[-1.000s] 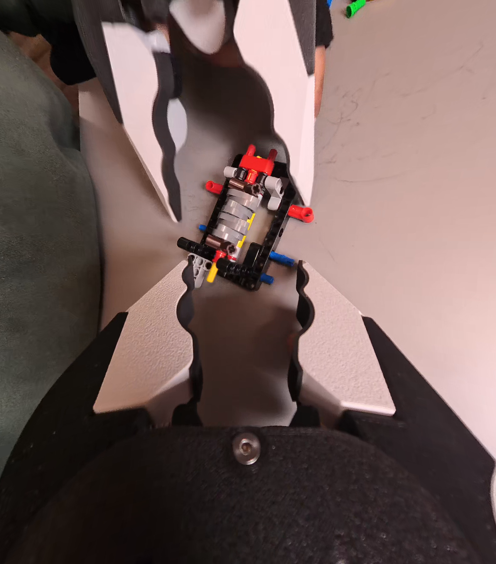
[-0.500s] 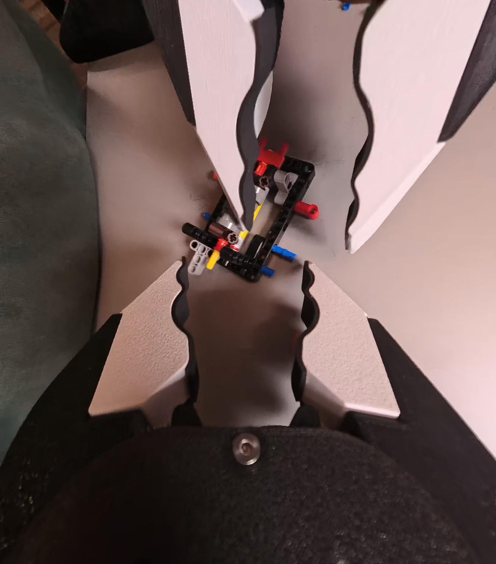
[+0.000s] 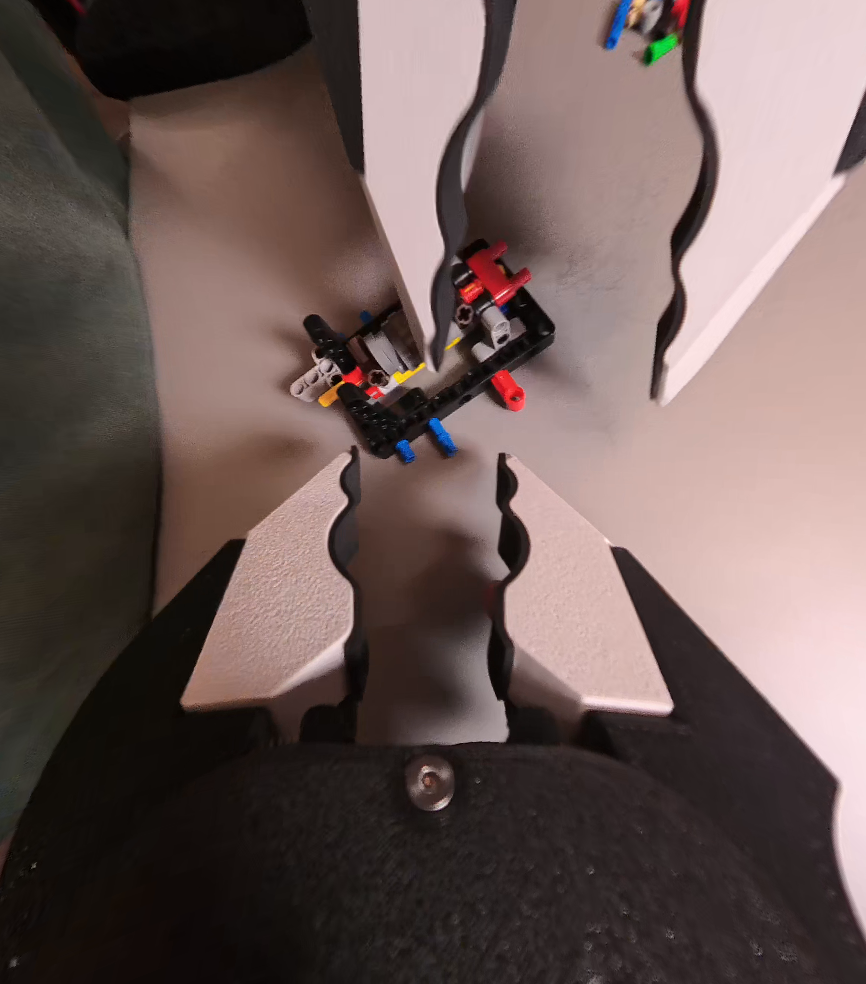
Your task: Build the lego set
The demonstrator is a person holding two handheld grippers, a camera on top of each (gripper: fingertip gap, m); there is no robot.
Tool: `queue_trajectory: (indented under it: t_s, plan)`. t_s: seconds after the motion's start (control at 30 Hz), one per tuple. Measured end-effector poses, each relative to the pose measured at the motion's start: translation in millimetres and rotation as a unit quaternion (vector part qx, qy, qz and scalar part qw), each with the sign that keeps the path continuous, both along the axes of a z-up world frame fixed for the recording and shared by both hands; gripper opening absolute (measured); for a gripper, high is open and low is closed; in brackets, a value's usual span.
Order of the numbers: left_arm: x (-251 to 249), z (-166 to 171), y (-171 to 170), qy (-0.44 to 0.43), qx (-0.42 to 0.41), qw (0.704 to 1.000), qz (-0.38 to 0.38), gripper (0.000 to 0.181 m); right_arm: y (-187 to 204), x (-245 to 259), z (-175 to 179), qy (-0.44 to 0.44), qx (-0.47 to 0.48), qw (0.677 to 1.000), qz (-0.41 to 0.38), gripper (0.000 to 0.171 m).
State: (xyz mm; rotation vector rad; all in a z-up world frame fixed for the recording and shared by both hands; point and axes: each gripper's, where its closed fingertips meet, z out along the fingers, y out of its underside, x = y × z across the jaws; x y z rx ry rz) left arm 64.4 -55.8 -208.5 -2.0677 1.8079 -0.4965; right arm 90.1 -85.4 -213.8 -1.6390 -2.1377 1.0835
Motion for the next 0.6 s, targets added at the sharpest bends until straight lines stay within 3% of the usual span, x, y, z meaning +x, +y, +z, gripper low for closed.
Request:
queue_trajectory:
  t_s: [0.07,0.17,0.37,0.5,0.6]
  plan:
    - [-4.4,14.4,-2.9,-0.029,0.005,0.999,0.036,0.074,-3.0,1.0,-0.4,0.020,0.023,0.999,0.010,0.041]
    - [-20.4,22.5,-25.6,-0.058,-0.016,0.992,0.112,0.092,-1.9,4.4,-6.2,0.017,0.061,0.998,0.012,0.040]
    - [-27.5,-9.0,-78.1,-0.102,-0.014,0.966,0.236,0.109,-16.9,0.9,-14.0,0.008,0.106,0.993,0.043,0.047]
    - [-24.8,-25.8,-75.9,-0.098,0.036,0.960,0.260,0.111,-21.7,-3.7,-16.9,-0.013,0.129,0.991,0.043,0.045]
    - [-27.7,-24.8,-71.9,-0.098,0.067,0.965,0.234,0.100,-34.4,-5.5,-16.6,-0.023,0.127,0.991,0.018,0.032]
